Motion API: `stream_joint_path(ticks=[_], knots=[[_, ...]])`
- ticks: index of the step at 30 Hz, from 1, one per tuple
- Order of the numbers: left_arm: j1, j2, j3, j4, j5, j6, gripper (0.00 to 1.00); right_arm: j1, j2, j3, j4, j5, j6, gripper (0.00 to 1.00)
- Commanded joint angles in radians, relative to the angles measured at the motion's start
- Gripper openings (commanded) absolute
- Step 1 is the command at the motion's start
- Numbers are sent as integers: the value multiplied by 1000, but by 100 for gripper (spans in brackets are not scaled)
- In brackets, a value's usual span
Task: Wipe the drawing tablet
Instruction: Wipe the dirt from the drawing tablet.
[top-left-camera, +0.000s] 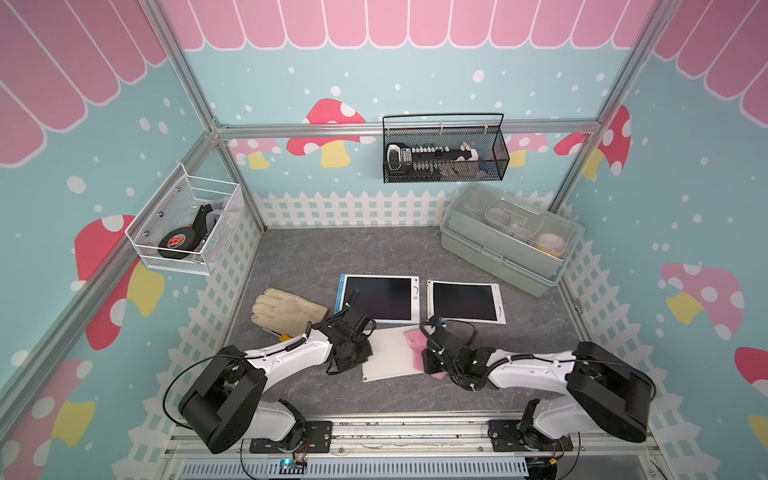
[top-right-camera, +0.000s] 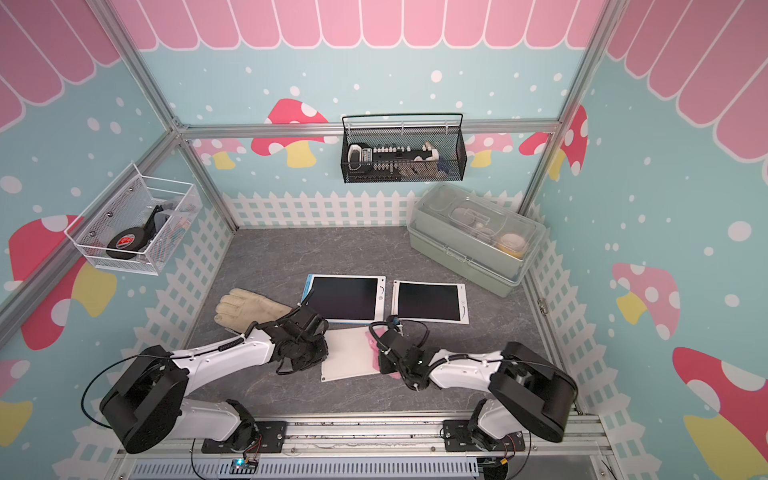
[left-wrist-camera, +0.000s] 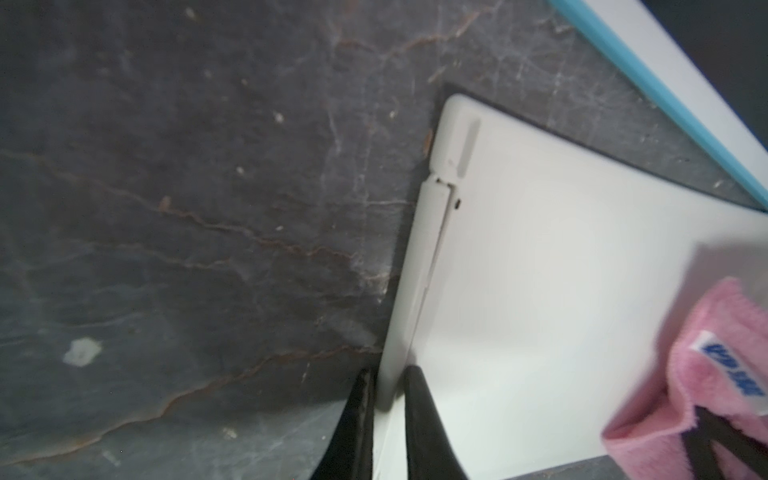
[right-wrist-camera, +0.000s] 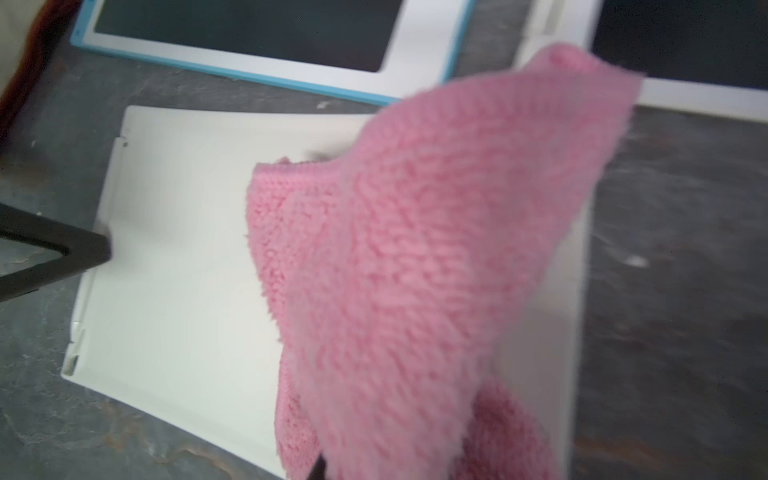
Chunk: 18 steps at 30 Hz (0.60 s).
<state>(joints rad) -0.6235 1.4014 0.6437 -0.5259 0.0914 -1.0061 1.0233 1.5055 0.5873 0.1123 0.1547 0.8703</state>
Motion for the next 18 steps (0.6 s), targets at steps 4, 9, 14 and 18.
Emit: stream_joint_path(ticks=[4, 9, 14, 18], knots=[[-4, 76, -62, -70, -22, 4, 14, 76, 191, 144, 164, -115, 56, 0], [-5, 68, -70, -69, -27, 9, 13, -46, 85, -4, 107, -71, 114, 0], [-4, 61, -78, -69, -31, 10, 13, -127, -64, -62, -39, -11, 50, 0], [-4, 61, -85, -64, -32, 11, 13, -88, 41, 61, -6, -65, 23, 0]])
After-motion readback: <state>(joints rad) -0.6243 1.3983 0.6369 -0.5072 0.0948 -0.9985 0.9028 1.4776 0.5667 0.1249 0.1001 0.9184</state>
